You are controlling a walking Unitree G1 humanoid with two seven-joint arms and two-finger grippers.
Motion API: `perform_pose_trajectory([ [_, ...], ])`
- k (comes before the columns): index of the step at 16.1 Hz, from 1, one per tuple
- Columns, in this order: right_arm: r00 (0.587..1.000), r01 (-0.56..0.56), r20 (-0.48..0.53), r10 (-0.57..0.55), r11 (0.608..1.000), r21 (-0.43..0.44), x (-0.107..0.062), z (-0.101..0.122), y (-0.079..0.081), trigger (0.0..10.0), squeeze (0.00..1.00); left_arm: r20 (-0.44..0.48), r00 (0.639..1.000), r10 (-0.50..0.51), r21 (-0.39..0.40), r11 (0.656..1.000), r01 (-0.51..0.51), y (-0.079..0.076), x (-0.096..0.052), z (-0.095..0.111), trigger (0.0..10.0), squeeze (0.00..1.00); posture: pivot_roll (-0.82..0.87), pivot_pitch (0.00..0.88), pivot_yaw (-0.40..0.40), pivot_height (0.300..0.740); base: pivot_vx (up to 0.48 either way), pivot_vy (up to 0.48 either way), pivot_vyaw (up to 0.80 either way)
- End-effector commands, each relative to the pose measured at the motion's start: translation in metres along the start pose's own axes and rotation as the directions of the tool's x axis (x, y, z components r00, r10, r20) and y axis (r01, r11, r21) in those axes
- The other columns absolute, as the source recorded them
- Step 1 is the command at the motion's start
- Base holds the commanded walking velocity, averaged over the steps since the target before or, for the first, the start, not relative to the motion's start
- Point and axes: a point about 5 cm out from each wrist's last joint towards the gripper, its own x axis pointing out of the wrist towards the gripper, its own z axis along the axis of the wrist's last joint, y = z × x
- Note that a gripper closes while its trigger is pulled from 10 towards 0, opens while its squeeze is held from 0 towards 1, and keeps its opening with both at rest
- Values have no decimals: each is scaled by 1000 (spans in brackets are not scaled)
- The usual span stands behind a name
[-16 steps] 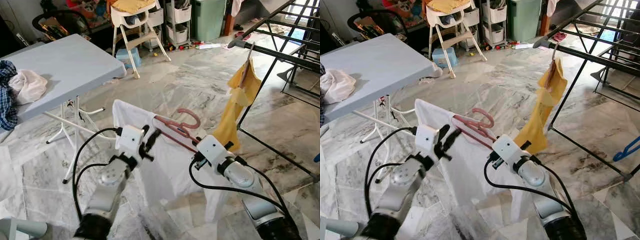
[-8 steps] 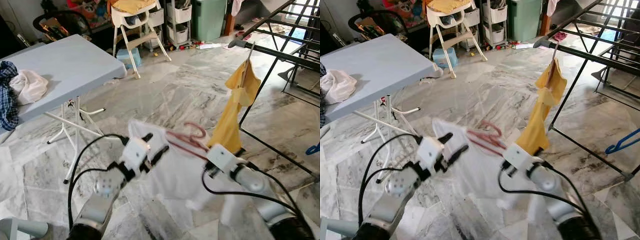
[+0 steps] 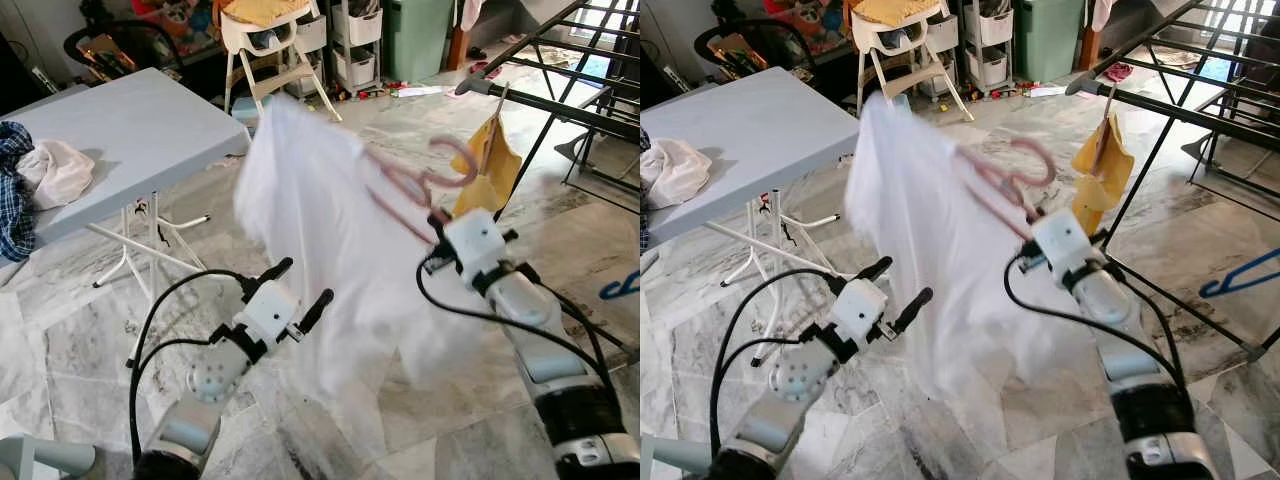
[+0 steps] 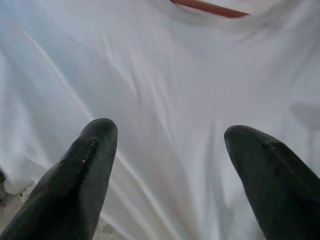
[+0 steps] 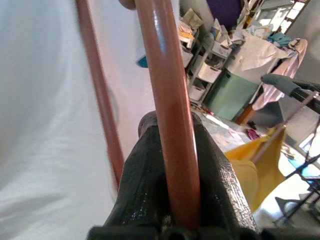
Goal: Hang hanger
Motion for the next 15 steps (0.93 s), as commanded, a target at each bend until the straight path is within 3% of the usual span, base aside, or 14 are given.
perform_pose_trajectory([
  [1,999,2,53,-3,1000,11,4,12,1,10000,0,-31,1000,-4,7,1000,4,-4,-4,-7,10000,1000,-154,52,120,740,0,0,0],
  [2,999,-5,54,5,1000,12,4,12,3,10000,0,-44,999,-11,0,1000,11,-10,-4,-10,10000,392,-154,52,122,740,0,0,0],
  [3,999,-14,50,14,1000,10,3,10,5,10000,0,-51,999,-5,2,1000,5,-12,-4,-11,10000,0,-155,52,123,740,0,0,0],
  [9,999,-35,18,34,999,32,-4,3,9,10000,0,-96,994,53,4,999,-53,-6,0,-17,10000,0,-167,51,136,740,0,0,0],
  [13,965,-256,-7,263,946,199,-20,-6,30,10000,0,-160,983,95,-7,995,-97,-1,2,-26,10000,0,-173,52,139,740,0,0,0],
  [15,936,-342,-10,353,914,216,-30,-7,37,10000,0,-160,982,103,-16,994,-107,0,2,-27,10000,0,-176,52,138,740,0,0,0],
])
